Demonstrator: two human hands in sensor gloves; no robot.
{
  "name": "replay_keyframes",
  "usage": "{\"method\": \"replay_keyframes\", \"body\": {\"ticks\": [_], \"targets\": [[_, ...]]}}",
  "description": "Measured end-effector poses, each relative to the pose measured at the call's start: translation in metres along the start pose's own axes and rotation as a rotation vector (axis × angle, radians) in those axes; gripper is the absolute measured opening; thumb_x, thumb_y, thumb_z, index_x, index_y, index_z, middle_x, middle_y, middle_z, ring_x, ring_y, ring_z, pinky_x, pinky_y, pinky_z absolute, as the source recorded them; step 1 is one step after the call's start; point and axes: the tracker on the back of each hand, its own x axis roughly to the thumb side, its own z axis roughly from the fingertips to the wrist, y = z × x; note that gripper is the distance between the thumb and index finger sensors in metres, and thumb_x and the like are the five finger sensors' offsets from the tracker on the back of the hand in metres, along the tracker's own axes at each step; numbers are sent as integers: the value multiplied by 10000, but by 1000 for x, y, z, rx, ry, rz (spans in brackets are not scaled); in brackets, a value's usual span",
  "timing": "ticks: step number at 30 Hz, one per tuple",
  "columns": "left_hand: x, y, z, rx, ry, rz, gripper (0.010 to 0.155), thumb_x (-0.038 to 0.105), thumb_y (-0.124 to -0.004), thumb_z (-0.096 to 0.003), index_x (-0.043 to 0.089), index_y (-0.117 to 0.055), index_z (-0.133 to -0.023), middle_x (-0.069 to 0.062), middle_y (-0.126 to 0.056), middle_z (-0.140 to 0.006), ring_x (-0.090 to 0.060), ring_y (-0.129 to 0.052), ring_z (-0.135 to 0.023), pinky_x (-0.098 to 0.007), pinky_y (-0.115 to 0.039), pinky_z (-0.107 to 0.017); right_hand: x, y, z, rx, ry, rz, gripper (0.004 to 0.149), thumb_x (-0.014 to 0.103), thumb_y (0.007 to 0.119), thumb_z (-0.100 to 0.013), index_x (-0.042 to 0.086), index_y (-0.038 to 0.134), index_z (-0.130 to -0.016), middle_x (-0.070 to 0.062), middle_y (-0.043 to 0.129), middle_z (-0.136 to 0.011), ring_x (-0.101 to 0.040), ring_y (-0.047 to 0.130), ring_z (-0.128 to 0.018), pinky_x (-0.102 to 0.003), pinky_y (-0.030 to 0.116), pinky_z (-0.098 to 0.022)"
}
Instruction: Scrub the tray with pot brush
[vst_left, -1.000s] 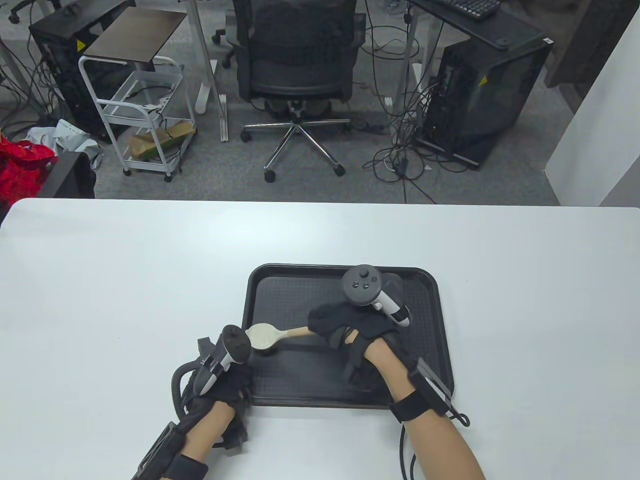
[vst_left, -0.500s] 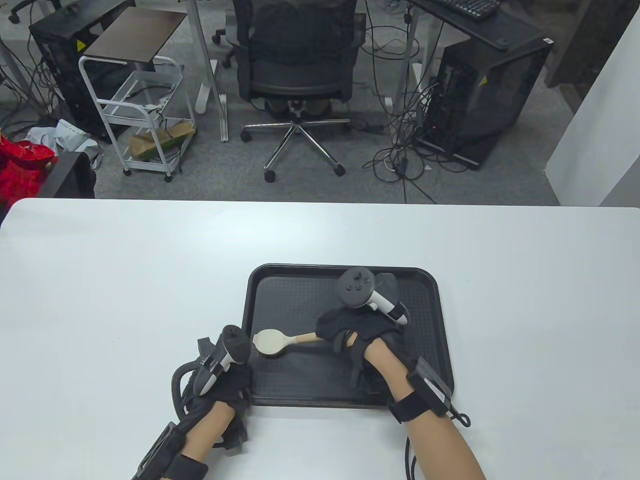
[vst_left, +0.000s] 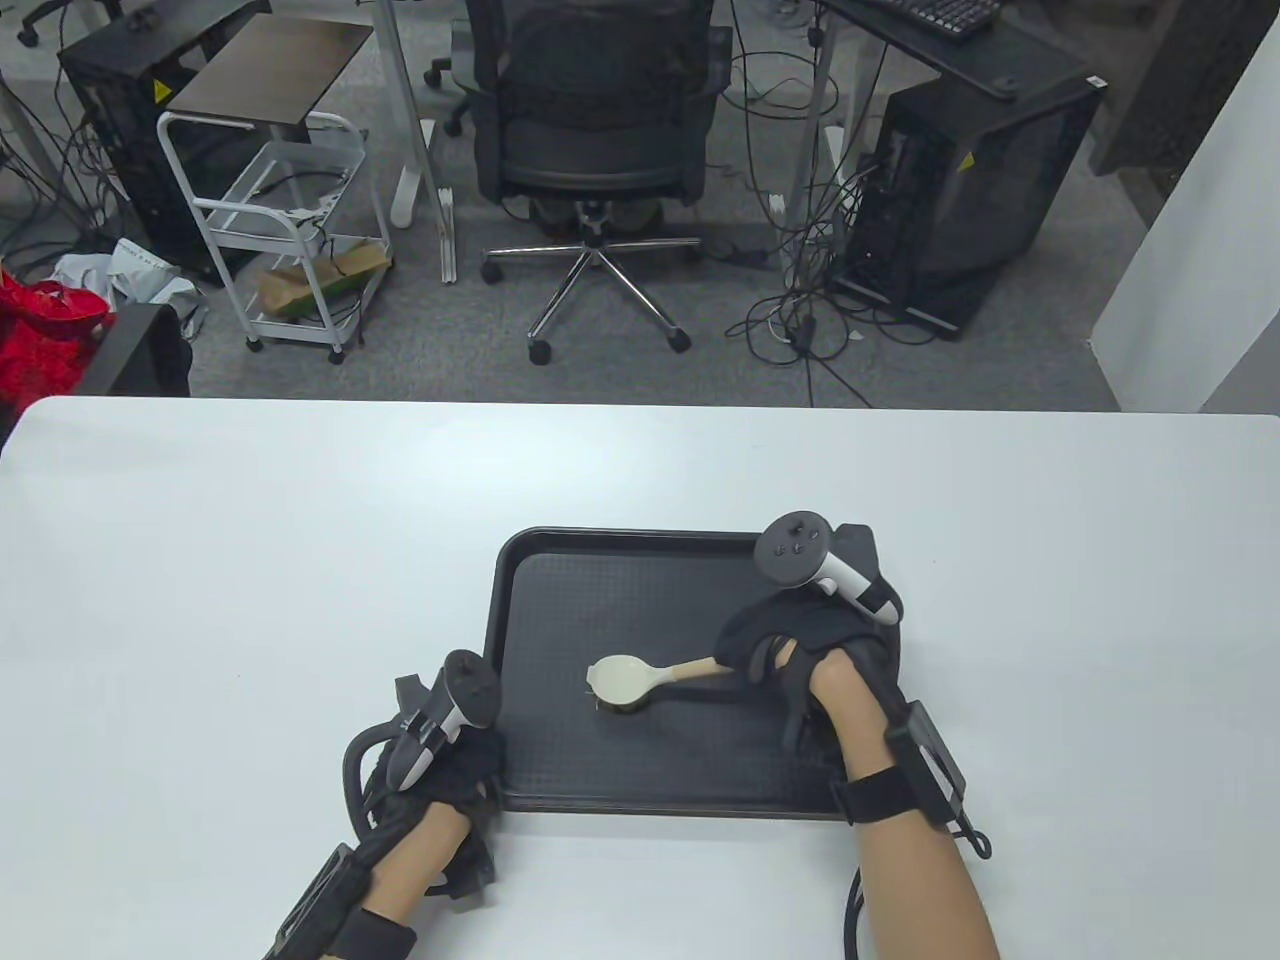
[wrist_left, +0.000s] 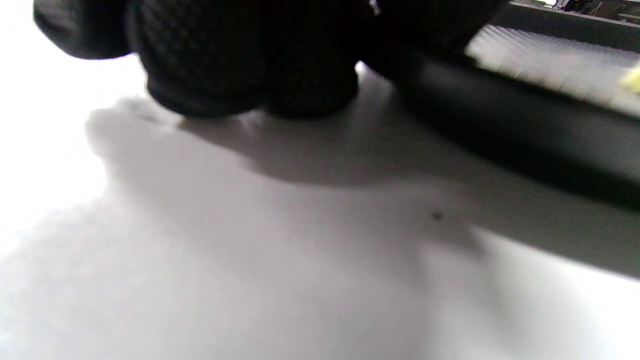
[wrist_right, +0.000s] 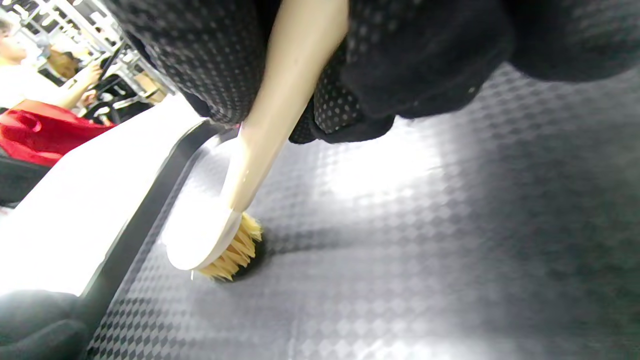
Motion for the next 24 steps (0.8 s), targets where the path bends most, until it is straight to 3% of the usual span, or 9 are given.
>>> {"method": "replay_keyframes", "body": {"ticks": [8, 24], "targets": [[0, 0, 0, -1, 1, -3, 599, 488, -758, -426, 88, -680, -865, 8, -901, -628, -198, -997, -404, -490, -819, -446, -59, -28, 12, -37, 96, -98, 447, 326, 946, -408, 87, 954, -786, -202, 988, -551, -342, 949, -196, -560, 789, -293], [-1, 0, 0, -2, 1, 2, 600, 489, -759, -426, 88, -681, -865, 8, -902, -627, -198, -997, -403, -490, -819, -445, -192, -49, 44, -115, 270, -418, 414, 286, 1013, -354, 71, 1037, -707, -223, 995, -522, -382, 922, -198, -585, 767, -293]]}}
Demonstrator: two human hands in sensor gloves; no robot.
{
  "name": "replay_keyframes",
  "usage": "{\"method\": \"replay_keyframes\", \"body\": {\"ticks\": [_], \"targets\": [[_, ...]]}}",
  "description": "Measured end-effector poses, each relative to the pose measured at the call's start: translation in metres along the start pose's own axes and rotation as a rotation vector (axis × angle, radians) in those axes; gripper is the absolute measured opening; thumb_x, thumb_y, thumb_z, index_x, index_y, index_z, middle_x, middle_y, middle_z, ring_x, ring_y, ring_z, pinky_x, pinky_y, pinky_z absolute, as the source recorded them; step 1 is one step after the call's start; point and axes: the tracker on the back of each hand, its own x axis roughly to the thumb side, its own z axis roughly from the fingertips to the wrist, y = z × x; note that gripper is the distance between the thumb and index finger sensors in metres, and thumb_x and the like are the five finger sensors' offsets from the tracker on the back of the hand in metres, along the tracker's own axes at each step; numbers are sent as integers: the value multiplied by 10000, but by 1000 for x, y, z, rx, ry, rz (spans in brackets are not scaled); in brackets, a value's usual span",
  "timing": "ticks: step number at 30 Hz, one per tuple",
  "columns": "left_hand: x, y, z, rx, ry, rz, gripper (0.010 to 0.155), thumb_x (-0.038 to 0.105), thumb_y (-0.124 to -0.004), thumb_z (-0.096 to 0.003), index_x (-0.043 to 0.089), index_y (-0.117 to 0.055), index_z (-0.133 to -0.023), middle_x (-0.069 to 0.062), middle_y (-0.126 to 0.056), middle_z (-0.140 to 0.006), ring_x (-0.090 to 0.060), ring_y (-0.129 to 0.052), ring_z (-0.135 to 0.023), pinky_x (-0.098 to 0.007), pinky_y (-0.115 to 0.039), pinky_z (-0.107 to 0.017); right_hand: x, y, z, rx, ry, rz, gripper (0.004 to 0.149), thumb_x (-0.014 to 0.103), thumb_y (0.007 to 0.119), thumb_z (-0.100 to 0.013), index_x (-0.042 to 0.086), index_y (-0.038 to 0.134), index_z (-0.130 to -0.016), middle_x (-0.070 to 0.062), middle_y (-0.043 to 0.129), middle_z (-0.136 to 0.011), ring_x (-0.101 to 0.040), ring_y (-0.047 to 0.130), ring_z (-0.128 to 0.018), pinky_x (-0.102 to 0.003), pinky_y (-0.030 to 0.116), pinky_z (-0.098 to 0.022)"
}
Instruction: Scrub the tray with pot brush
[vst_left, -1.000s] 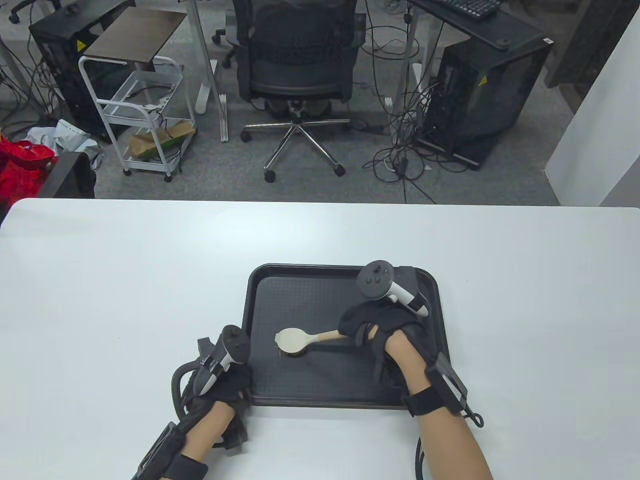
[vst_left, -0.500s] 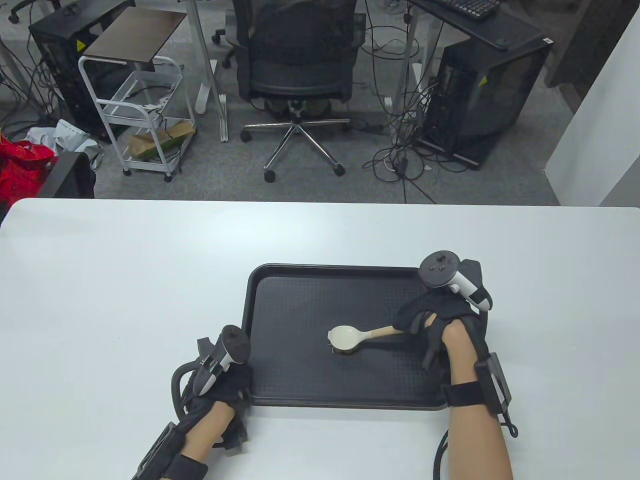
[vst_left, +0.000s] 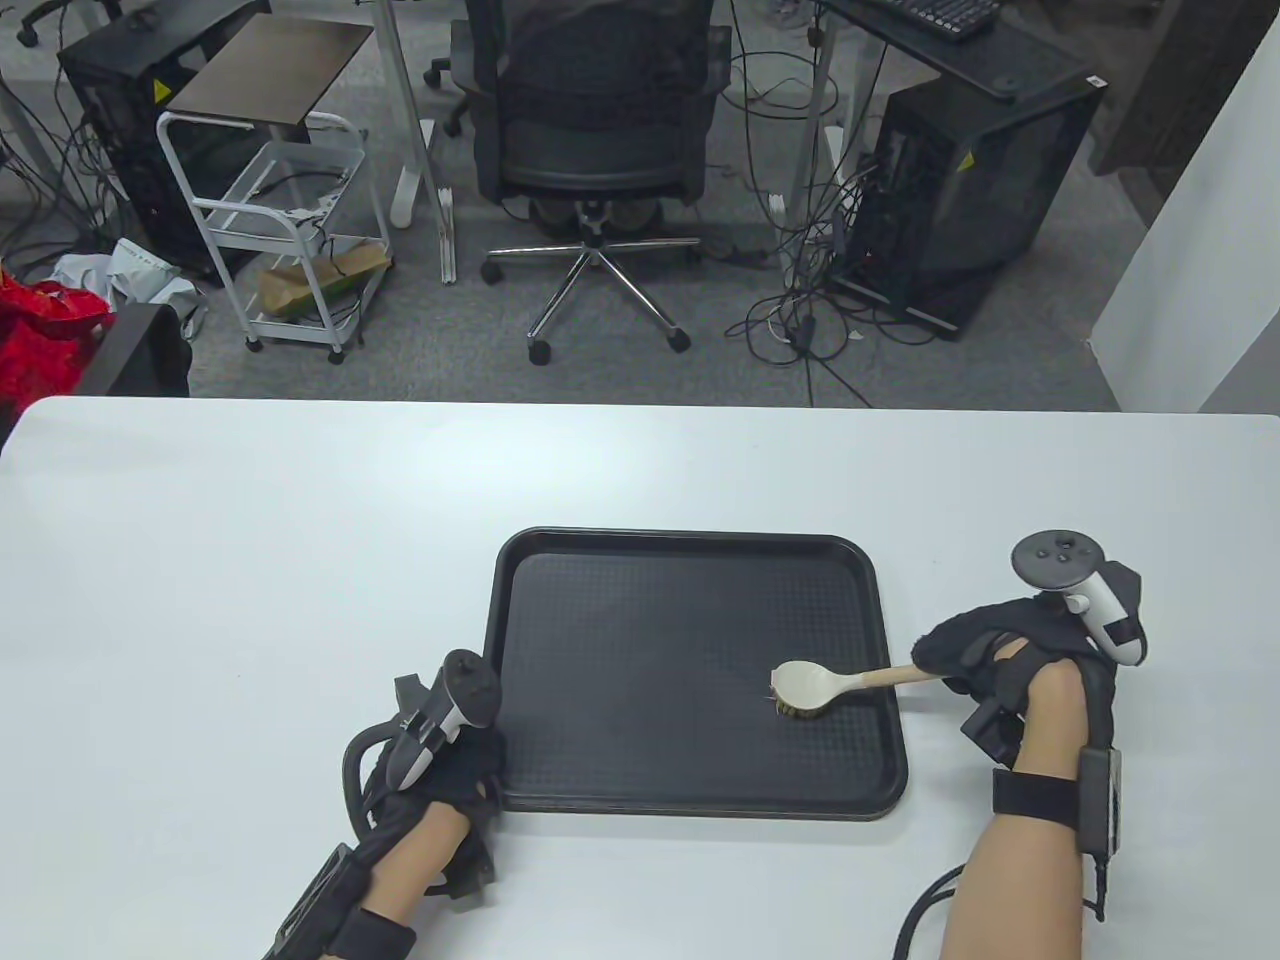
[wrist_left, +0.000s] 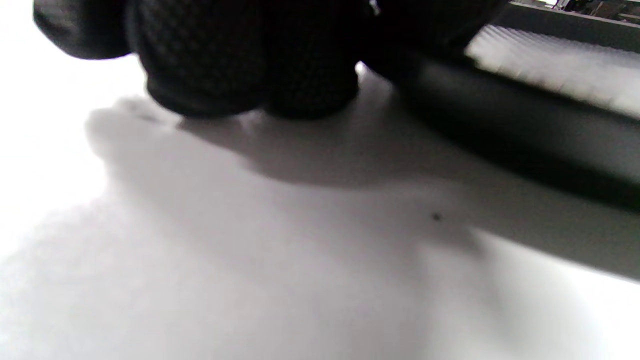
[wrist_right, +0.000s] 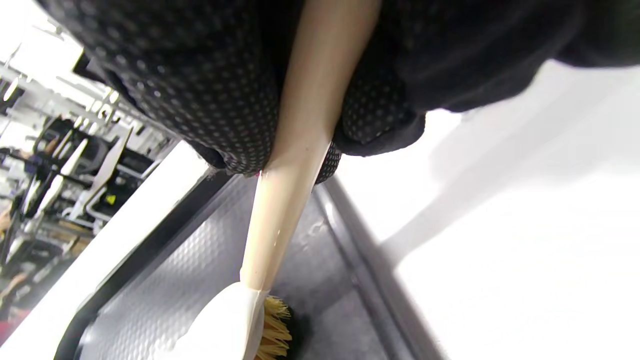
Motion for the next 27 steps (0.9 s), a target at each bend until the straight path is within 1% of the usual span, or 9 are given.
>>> {"method": "replay_keyframes", "body": {"ticks": [4, 9, 13, 15, 17, 20, 22, 25, 27], "targets": [[0, 0, 0, 1, 1, -5, 600, 488, -758, -426, 86, -681, -865, 9, -901, -628, -198, -997, -404, -490, -819, -446, -21, -8, 1, -6, 27, -64, 407, 279, 1022, -348, 68, 1046, -695, -227, 994, -517, -388, 917, -195, -589, 764, -292], [0, 0, 0, 3, 2, -7, 599, 488, -757, -427, 88, -680, -865, 9, -901, -628, -197, -997, -404, -490, -819, -445, -38, -20, 9, -54, 74, -105, 401, 271, 1029, -345, 58, 1055, -683, -231, 991, -515, -397, 911, -198, -593, 759, -295], [0, 0, 0, 1, 1, -4, 599, 488, -758, -426, 87, -681, -865, 9, -902, -627, -199, -997, -404, -490, -819, -445, -31, -26, 22, -92, 64, -78, 399, 262, 1032, -343, 37, 1059, -672, -240, 995, -501, -399, 910, -185, -594, 761, -284], [0, 0, 0, 1, 1, -5, 599, 488, -758, -426, 88, -681, -864, 9, -901, -627, -198, -998, -403, -490, -819, -445, -15, -27, 30, -107, -4, -55, 402, 259, 1029, -345, 22, 1054, -668, -239, 995, -490, -391, 911, -173, -589, 765, -274], [0, 0, 0, 1, 1, -5, 598, 488, -759, -426, 88, -681, -864, 8, -902, -626, -199, -997, -403, -490, -819, -445, 12, -24, 39, -105, -120, -29, 418, 269, 1009, -357, 17, 1027, -690, -233, 989, -497, -376, 914, -175, -579, 772, -271], [0, 0, 0, 2, 3, -5, 598, 488, -758, -427, 88, -681, -865, 8, -902, -626, -199, -997, -403, -490, -819, -446, 52, -10, 48, -83, -256, 7, 439, 292, 966, -395, 23, 973, -741, -217, 972, -527, -344, 921, -188, -558, 780, -272], [0, 0, 0, 2, 5, -3, 599, 488, -758, -426, 88, -681, -865, 8, -902, -627, -199, -997, -403, -491, -818, -446, 84, 7, 54, -64, -339, 61, 446, 308, 940, -416, 34, 946, -768, -203, 962, -545, -324, 922, -198, -544, 783, -278], [1, 0, 0, 3, 7, -2, 598, 488, -758, -426, 89, -681, -865, 8, -901, -627, -200, -997, -404, -491, -818, -446, 117, 32, 58, -48, -398, 129, 451, 333, 910, -437, 57, 919, -793, -183, 958, -561, -295, 928, -207, -523, 793, -282], [1, 0, 0, 2, 8, -4, 598, 487, -759, -425, 88, -681, -864, 7, -902, -627, -200, -997, -404, -491, -819, -446, 138, 54, 58, -31, -421, 171, 455, 343, 897, -443, 64, 908, -802, -172, 958, -564, -281, 932, -207, -513, 800, -281]]}}
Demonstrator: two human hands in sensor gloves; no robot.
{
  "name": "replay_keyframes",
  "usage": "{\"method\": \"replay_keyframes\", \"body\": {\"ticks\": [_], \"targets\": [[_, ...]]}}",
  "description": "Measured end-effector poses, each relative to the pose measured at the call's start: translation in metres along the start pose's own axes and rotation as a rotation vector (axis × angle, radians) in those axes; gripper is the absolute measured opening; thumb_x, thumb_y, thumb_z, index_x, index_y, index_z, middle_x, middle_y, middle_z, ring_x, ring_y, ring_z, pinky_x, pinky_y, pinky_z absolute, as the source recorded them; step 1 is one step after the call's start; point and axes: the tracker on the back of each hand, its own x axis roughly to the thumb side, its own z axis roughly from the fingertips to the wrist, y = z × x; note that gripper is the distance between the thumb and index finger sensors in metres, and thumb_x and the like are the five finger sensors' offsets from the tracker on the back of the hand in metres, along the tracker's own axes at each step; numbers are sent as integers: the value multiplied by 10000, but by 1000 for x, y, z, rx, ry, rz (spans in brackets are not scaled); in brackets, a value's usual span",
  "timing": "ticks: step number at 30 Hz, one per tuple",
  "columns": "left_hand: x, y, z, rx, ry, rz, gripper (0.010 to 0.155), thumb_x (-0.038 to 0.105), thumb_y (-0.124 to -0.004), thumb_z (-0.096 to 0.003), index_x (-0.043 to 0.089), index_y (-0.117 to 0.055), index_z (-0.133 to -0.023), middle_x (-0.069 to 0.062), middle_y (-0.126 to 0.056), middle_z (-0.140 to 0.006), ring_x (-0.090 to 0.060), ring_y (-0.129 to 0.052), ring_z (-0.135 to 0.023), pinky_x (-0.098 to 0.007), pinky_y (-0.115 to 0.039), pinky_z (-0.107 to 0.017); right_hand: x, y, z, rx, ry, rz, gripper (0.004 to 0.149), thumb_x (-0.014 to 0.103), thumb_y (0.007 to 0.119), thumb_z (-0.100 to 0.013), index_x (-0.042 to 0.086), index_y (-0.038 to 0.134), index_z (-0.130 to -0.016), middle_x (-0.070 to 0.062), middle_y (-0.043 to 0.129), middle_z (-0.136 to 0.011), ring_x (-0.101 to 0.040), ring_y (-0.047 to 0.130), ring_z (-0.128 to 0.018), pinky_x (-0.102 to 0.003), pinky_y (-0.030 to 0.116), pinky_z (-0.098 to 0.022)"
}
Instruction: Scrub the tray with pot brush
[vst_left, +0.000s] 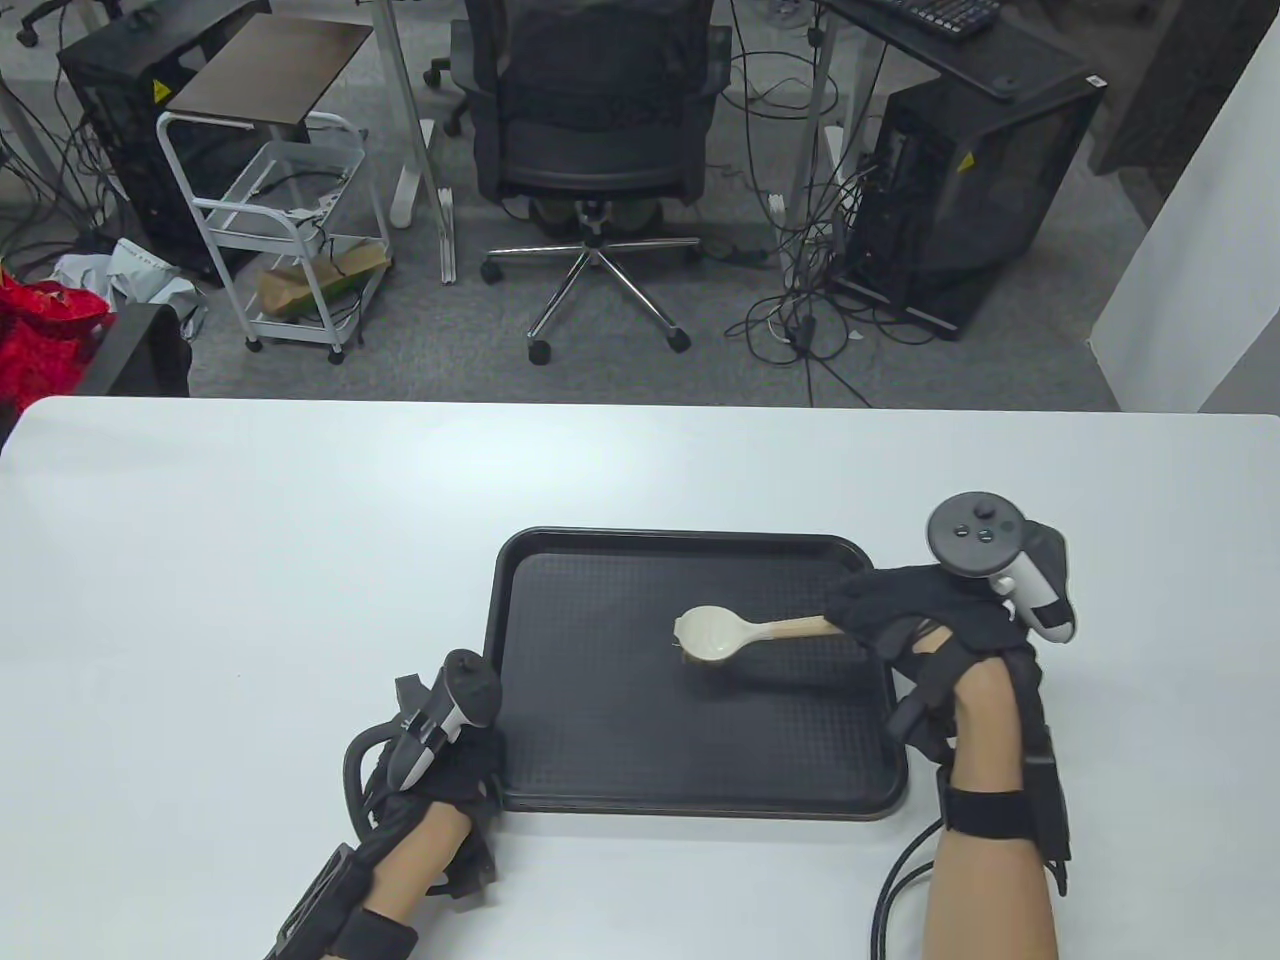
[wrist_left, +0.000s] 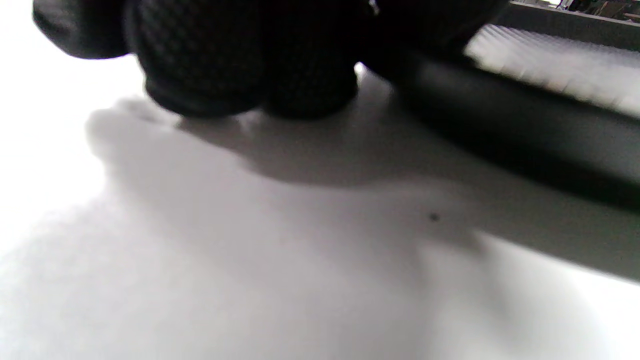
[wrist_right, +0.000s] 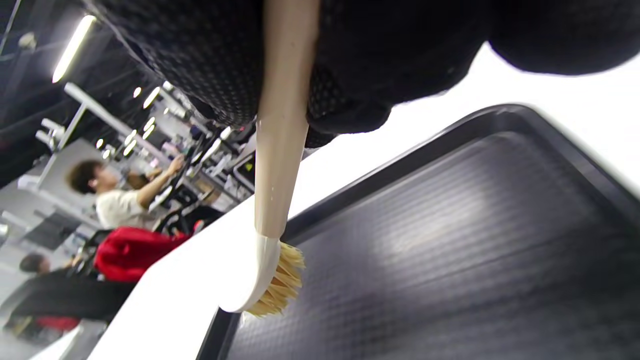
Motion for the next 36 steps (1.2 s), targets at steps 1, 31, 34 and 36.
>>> {"method": "replay_keyframes", "body": {"ticks": [1, 31, 34, 36], "targets": [[0, 0, 0, 0, -1, 0, 597, 487, -758, -426, 89, -681, -864, 7, -902, -627, -199, -997, -404, -492, -818, -447, 13, 15, -6, 11, -14, 16, 453, 346, 892, -445, 66, 907, -802, -169, 959, -564, -277, 934, -206, -510, 802, -279], [0, 0, 0, 0, -6, -3, 598, 485, -757, -426, 85, -681, -865, 7, -902, -628, -201, -997, -406, -492, -817, -447, 37, 165, -10, -3, -123, -14, 468, 350, 862, -440, 63, 886, -809, -168, 962, -570, -290, 958, -222, -518, 808, -276], [0, 0, 0, 1, -6, -4, 598, 486, -755, -426, 86, -681, -865, 7, -901, -629, -201, -997, -405, -492, -818, -447, 34, 157, -10, 16, -98, 23, 467, 350, 865, -440, 66, 886, -811, -172, 961, -570, -291, 951, -220, -520, 803, -278], [0, 0, 0, 1, -6, -4, 597, 485, -755, -427, 85, -681, -865, 7, -901, -629, -201, -996, -406, -492, -817, -448, 31, 150, -9, 37, -84, 61, 468, 357, 862, -443, 74, 882, -815, -167, 960, -573, -286, 949, -220, -517, 803, -280]]}}
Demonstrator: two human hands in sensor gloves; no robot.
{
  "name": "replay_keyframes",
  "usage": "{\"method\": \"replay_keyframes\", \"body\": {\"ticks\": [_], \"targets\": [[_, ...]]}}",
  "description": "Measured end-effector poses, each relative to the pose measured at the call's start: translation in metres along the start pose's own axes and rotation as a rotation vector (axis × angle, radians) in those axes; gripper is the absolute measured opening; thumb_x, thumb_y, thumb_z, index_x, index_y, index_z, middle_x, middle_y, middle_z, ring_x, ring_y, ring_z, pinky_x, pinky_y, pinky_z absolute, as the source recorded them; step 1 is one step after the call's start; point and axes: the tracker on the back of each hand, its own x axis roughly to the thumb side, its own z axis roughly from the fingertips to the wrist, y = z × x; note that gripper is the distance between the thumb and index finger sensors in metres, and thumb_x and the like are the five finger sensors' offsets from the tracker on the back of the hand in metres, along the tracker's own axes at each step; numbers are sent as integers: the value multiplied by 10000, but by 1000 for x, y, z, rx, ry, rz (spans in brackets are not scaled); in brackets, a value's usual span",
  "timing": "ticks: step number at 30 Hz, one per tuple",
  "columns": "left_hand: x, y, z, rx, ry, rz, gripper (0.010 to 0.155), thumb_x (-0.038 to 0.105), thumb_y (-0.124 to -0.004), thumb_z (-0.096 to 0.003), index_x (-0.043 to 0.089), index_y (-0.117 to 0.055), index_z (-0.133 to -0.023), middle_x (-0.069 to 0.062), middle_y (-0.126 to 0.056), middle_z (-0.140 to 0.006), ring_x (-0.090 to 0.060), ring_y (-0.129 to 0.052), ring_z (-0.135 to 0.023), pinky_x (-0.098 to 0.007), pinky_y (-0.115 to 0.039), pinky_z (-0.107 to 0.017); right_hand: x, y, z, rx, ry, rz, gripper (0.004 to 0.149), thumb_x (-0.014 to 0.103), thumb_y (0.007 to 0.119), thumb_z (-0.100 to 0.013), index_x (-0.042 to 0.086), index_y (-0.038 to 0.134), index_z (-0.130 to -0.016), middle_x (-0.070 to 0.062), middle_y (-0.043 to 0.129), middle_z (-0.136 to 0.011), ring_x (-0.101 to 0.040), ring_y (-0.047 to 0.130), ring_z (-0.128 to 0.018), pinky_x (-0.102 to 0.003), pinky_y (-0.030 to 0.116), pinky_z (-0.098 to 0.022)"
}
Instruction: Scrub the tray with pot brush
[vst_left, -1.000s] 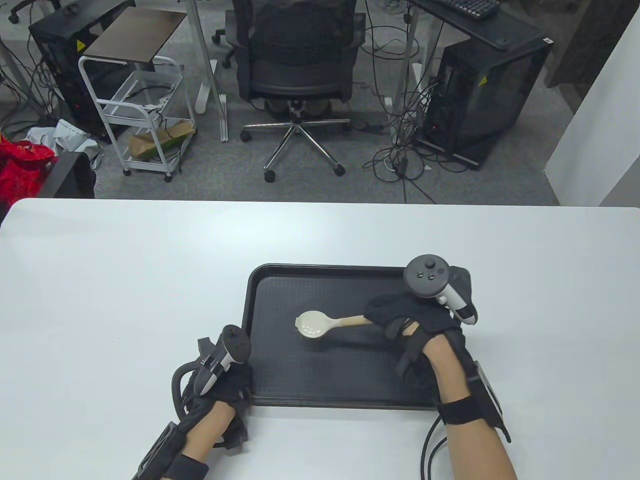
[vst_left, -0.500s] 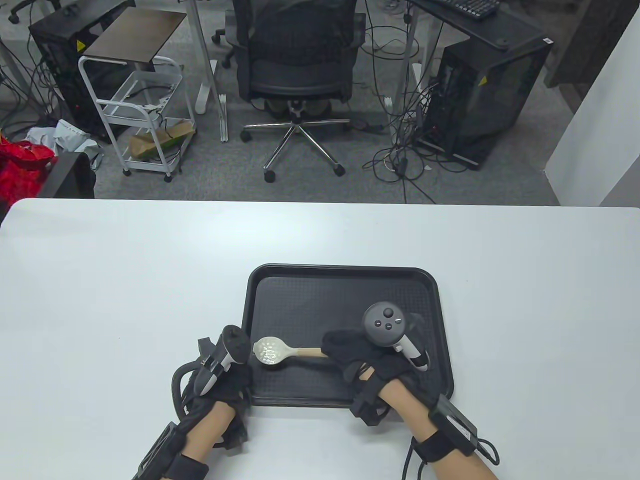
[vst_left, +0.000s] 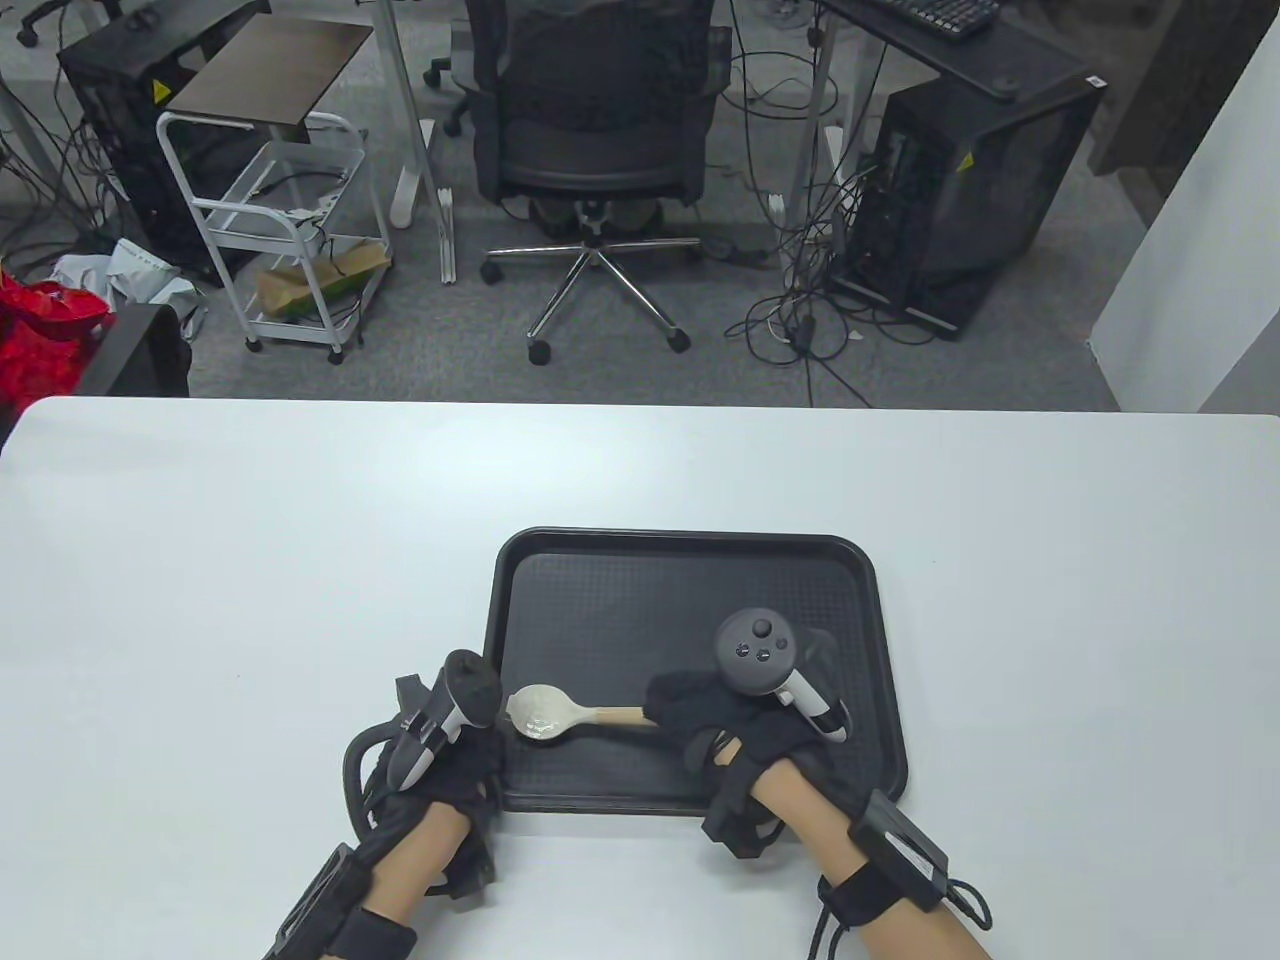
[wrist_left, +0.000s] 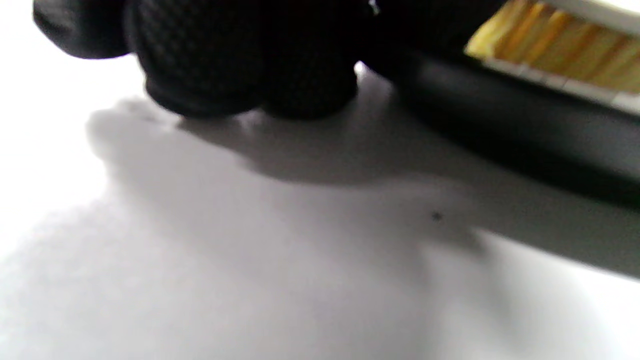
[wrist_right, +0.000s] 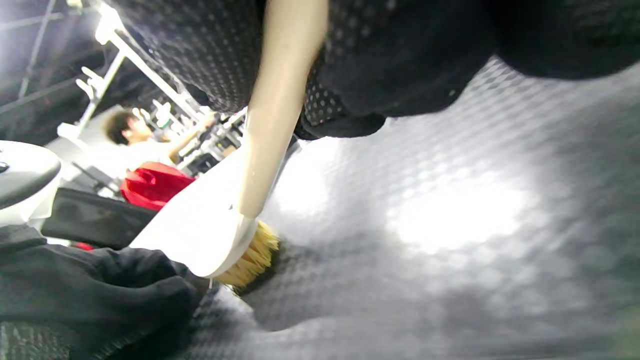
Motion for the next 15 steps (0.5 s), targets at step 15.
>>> {"method": "replay_keyframes", "body": {"ticks": [15], "targets": [[0, 0, 0, 5, 1, -3, 598, 486, -752, -428, 85, -679, -866, 8, -901, -630, -201, -997, -406, -493, -816, -448, -53, -63, 10, 129, 192, 47, 474, 360, 876, -446, 78, 880, -827, -175, 954, -595, -306, 944, -239, -530, 789, -299]]}}
